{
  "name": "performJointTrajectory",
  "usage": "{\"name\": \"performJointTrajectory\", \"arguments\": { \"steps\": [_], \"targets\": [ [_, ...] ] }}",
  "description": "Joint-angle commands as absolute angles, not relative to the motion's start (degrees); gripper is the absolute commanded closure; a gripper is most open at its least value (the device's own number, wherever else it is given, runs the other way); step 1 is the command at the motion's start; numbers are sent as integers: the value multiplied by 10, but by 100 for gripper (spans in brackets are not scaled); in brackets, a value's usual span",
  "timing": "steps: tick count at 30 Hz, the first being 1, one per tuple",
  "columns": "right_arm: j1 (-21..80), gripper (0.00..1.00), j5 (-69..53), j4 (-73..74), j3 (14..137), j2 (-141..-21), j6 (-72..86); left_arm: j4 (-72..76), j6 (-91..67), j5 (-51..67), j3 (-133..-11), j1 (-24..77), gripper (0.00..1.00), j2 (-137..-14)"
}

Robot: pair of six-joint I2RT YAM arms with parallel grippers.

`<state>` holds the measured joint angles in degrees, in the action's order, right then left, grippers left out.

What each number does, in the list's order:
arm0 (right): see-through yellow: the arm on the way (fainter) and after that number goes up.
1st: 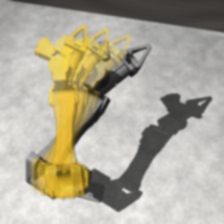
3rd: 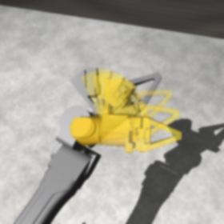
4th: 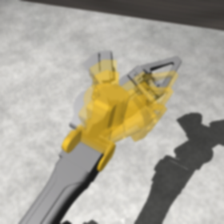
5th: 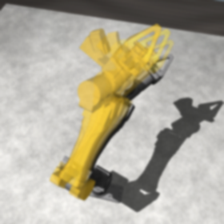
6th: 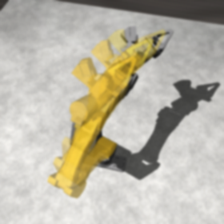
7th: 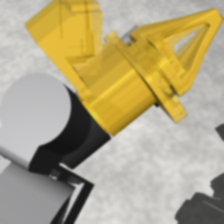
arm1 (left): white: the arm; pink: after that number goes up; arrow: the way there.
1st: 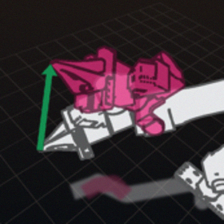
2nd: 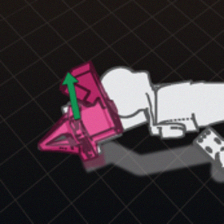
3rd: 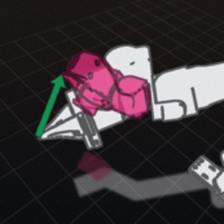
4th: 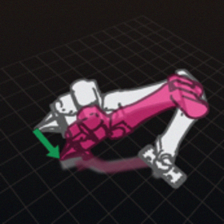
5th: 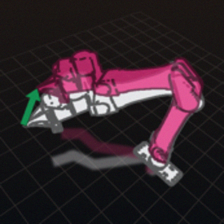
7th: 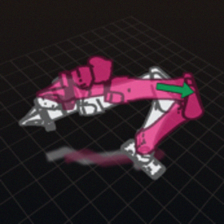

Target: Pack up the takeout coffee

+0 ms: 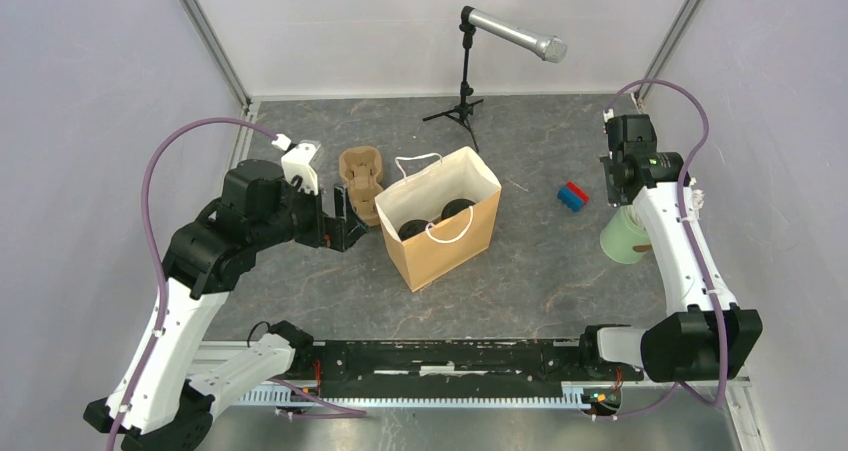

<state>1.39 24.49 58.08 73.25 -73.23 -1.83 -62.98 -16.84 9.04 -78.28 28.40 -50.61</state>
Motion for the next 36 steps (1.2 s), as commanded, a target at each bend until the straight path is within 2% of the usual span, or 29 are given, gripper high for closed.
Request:
{"name": "performJointTrajectory", "arguments": {
  "steps": [1,3,10,19,26,30,32,36],
  "targets": [
    [13,95,241,564,740,-729,-25,-619,-136,84,-781,284,0,-503],
    [13,100,239,588,767,-726,-22,-619,-136,83,-780,283,0,-502],
    [13,100,228,712,910,-715,-1,-627,-142,73,-792,283,0,-508],
    [13,100,149,720,1011,-656,54,-649,-173,33,-805,284,0,-515],
    [13,100,209,718,1056,-622,42,-664,-174,22,-825,283,0,-511],
    [13,100,235,713,1126,-624,22,-664,-175,19,-828,283,0,-504],
    [13,100,207,686,1141,-613,18,-664,-176,20,-833,283,0,-503],
    [13,100,81,601,1084,-574,37,-661,-178,31,-834,284,0,-506]
  ]
}}
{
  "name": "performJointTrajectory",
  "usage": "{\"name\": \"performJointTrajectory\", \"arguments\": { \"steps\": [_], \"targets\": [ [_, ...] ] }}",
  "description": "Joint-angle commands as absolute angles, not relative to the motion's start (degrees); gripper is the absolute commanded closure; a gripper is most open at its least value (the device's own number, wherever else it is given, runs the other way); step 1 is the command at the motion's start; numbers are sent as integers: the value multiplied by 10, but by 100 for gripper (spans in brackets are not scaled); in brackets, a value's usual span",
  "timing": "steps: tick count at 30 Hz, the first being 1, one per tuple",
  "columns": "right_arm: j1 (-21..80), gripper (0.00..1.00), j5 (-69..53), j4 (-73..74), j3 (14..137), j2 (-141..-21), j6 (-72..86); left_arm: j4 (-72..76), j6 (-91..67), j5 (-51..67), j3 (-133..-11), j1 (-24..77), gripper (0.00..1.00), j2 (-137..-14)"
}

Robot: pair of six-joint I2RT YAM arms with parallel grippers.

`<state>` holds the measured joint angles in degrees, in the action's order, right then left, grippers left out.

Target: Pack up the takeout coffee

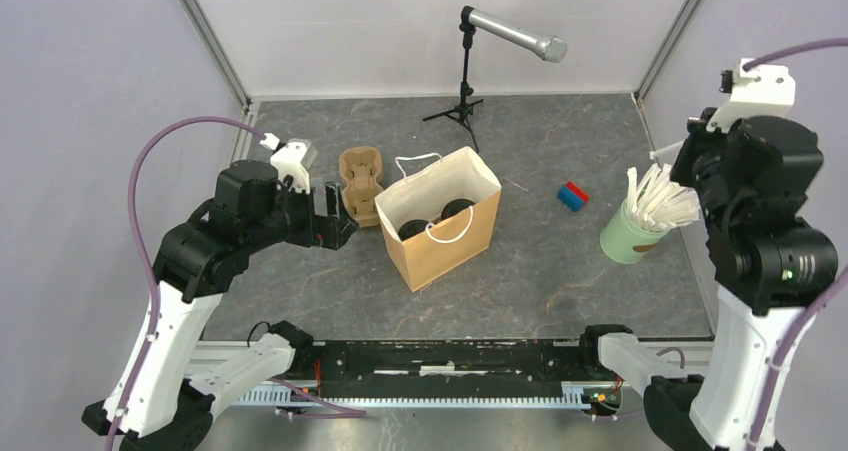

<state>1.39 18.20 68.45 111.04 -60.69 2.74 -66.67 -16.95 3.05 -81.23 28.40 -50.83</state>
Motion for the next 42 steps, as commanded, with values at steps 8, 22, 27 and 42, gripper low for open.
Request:
{"name": "performJointTrajectory", "arguments": {
  "steps": [8,22,27,42],
  "targets": [
    [13,100,-239,477,1047,-592,141,-661,-174,38,-839,284,0,-517],
    [18,100,-512,331,891,-575,305,-642,-189,46,-839,283,0,-535],
    [62,100,-495,310,848,-585,313,-637,-195,46,-833,283,0,-536],
    [224,96,-324,317,818,-701,247,-641,-188,33,-825,283,0,-531]
  ]
}}
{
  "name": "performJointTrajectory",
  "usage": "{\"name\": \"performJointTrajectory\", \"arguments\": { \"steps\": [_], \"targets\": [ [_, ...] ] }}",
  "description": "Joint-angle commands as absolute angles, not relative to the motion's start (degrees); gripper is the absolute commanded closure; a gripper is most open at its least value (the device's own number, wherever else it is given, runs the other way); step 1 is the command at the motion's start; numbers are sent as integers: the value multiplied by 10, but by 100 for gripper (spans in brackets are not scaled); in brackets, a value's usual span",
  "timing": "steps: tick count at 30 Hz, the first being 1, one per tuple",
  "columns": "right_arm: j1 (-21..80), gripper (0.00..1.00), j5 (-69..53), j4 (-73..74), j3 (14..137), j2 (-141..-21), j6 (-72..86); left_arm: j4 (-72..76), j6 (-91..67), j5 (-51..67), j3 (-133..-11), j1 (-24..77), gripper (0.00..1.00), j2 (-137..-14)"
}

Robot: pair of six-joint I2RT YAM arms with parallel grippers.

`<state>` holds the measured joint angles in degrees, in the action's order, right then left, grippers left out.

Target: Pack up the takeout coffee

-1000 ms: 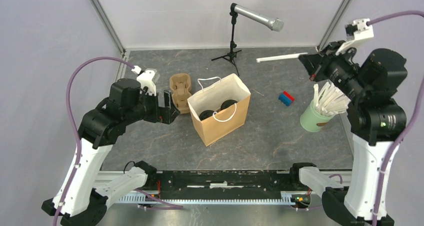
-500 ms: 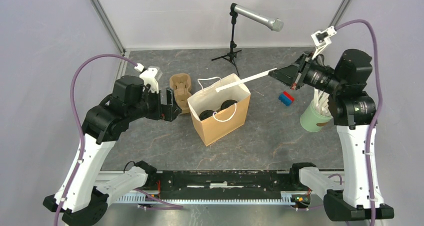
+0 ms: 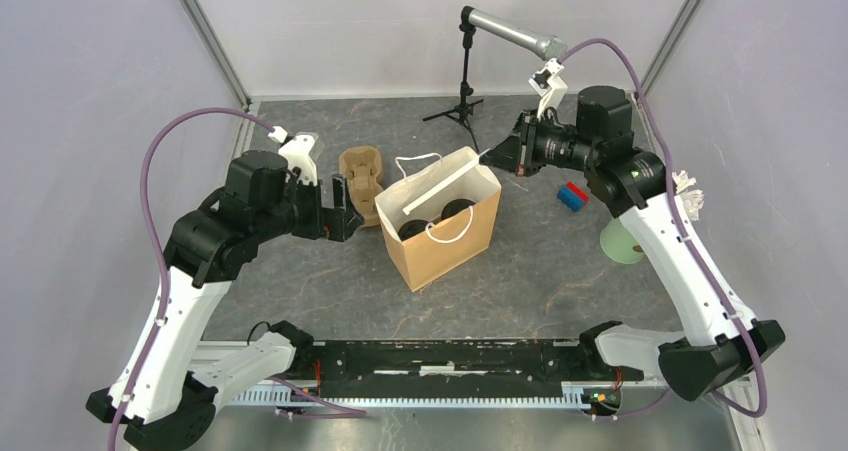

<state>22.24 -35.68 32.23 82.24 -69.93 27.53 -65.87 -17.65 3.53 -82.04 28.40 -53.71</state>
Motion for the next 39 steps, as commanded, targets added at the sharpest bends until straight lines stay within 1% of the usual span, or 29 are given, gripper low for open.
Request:
{"name": "performJointTrajectory", "arguments": {
  "steps": [1,3,6,7,9,12,14,16,20,23,26,29,31,35,39],
  "targets": [
    [224,95,-323,323,813,-706,244,-642,-187,33,-826,283,0,-531],
    [224,93,-319,328,803,-712,236,-642,-187,31,-825,283,0,-532],
    [224,85,-311,328,803,-718,232,-641,-186,30,-826,283,0,-534],
    [225,82,-304,334,815,-721,229,-642,-186,31,-828,283,0,-536],
    [224,72,-285,359,851,-728,224,-643,-184,31,-832,283,0,-537],
    [222,63,-248,420,924,-742,206,-643,-178,28,-838,283,0,-537],
    [221,55,-199,468,968,-746,193,-643,-177,23,-838,283,0,-536],
    [220,51,-124,515,988,-740,189,-643,-178,24,-837,283,0,-535],
    [217,49,25,563,971,-713,206,-647,-173,26,-835,284,0,-530],
    [215,47,98,589,958,-697,247,-650,-169,19,-828,283,0,-525],
    [210,47,199,627,954,-679,281,-650,-172,23,-820,283,0,-521],
    [183,52,279,662,948,-668,265,-644,-176,27,-808,283,0,-514],
    [150,55,286,660,924,-660,228,-640,-178,31,-801,283,0,-511],
    [96,56,244,661,895,-680,141,-636,-178,40,-791,283,0,-505],
    [84,58,294,662,887,-700,122,-636,-176,39,-786,283,0,-499]
  ]
}}
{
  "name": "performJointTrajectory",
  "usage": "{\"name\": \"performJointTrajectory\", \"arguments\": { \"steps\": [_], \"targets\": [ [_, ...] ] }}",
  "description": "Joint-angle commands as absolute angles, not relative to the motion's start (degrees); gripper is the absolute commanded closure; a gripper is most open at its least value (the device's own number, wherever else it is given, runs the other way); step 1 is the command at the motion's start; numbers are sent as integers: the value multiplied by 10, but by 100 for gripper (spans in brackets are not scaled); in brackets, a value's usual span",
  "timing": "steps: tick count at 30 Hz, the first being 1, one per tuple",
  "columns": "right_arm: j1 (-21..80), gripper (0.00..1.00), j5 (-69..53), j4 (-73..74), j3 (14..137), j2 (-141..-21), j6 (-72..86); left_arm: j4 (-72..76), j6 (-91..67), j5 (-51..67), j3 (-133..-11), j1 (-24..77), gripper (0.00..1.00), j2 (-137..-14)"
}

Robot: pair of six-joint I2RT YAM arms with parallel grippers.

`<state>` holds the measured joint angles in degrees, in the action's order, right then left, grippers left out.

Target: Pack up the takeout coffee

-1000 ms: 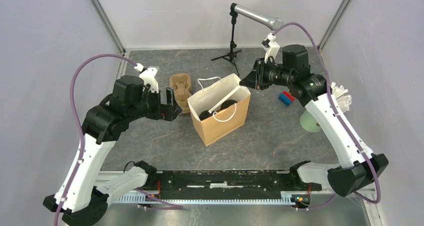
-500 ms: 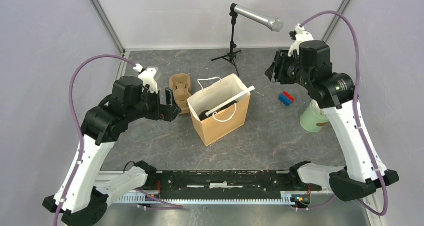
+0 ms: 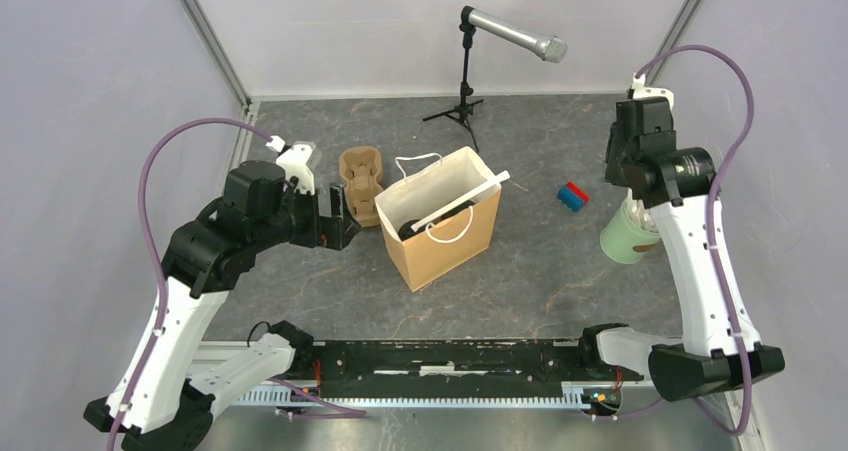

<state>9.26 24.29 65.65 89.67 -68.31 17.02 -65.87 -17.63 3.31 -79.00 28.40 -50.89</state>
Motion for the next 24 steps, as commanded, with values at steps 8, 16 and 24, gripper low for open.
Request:
{"name": "performJointTrajectory", "arguments": {
  "steps": [8,16,24],
  "targets": [
    [47,63,295,665,852,-697,130,-637,-173,37,-779,283,0,-489],
    [4,66,305,669,824,-676,144,-626,-178,36,-753,284,0,-479],
    [-56,65,309,592,796,-678,111,-629,-176,36,-746,283,0,-471]
  ]
}}
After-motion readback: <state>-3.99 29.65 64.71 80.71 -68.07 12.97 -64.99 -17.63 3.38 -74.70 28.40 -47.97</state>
